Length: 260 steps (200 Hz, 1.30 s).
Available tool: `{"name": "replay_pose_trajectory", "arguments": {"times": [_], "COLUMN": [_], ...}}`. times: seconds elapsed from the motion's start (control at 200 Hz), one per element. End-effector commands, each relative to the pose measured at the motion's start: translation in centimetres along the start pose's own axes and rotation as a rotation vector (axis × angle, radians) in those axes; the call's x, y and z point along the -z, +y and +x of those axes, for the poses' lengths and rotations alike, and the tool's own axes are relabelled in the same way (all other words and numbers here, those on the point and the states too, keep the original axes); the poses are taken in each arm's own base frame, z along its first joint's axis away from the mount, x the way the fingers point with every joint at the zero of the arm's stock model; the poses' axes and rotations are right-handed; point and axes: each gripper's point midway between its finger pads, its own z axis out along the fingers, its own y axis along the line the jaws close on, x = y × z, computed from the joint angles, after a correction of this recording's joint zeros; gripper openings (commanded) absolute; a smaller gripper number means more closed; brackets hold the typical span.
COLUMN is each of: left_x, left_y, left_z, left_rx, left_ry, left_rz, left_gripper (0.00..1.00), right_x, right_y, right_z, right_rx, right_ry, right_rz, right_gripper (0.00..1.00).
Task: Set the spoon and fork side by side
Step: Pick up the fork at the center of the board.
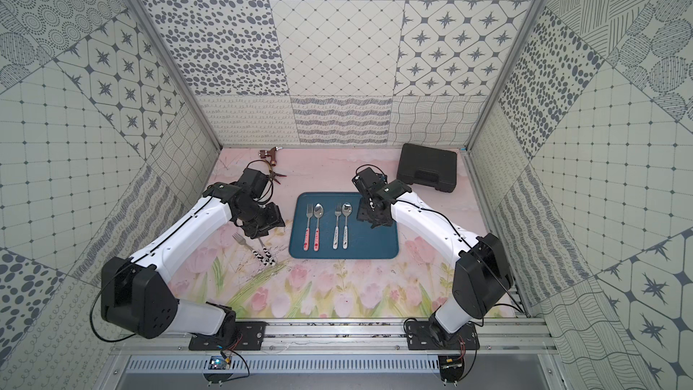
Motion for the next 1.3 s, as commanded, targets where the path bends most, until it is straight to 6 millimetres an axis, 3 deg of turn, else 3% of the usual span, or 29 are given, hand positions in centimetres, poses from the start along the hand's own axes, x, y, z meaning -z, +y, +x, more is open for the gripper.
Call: {"name": "replay_pose_trajectory", "arguments": {"times": [0.0, 0.17, 0.25, 0.345, 0.47, 0.74, 1.091, 1.296], "left_x": [0.3, 0.4, -0.8, -3.1, -5.2, -7.6, -10.4, -11.3], "left_y": [5.2, 9.9, 11.0, 10.9, 10.1, 10.1, 10.8, 11.5], "left_z": [0.6, 2.3, 3.1, 3.7, 3.0, 2.1, 0.5, 1.3], "left_rx": [0.239, 0.553, 0.658, 0.729, 0.720, 0.699, 0.649, 0.665], "left_ry": [-0.040, -0.085, -0.063, 0.003, 0.039, 0.024, -0.012, -0.010], "left_rz": [-0.212, -0.286, -0.296, -0.283, -0.263, -0.246, -0.231, -0.233], "left_gripper": [0.60, 0.56, 0.56, 0.55, 0.54, 0.51, 0.48, 0.36], "right_x": [0.4, -0.1, -0.2, -0.6, -1.0, -1.7, -2.2, -2.3], "right_y": [-1.1, -2.1, -1.9, -1.7, -1.9, -3.3, -3.4, -3.4], "right_z": [-0.9, -0.9, -0.8, -0.4, -0.1, -0.1, -0.2, -0.3], "right_rx": [0.008, -0.032, -0.017, 0.010, 0.028, 0.026, 0.047, 0.047], "right_ry": [-0.039, -0.034, -0.035, -0.014, -0.004, 0.026, 0.045, 0.048], "right_rz": [-0.044, -0.111, -0.140, -0.153, -0.157, -0.163, -0.168, -0.172], "right_gripper": [0.65, 0.59, 0.57, 0.54, 0.53, 0.51, 0.49, 0.49]}}
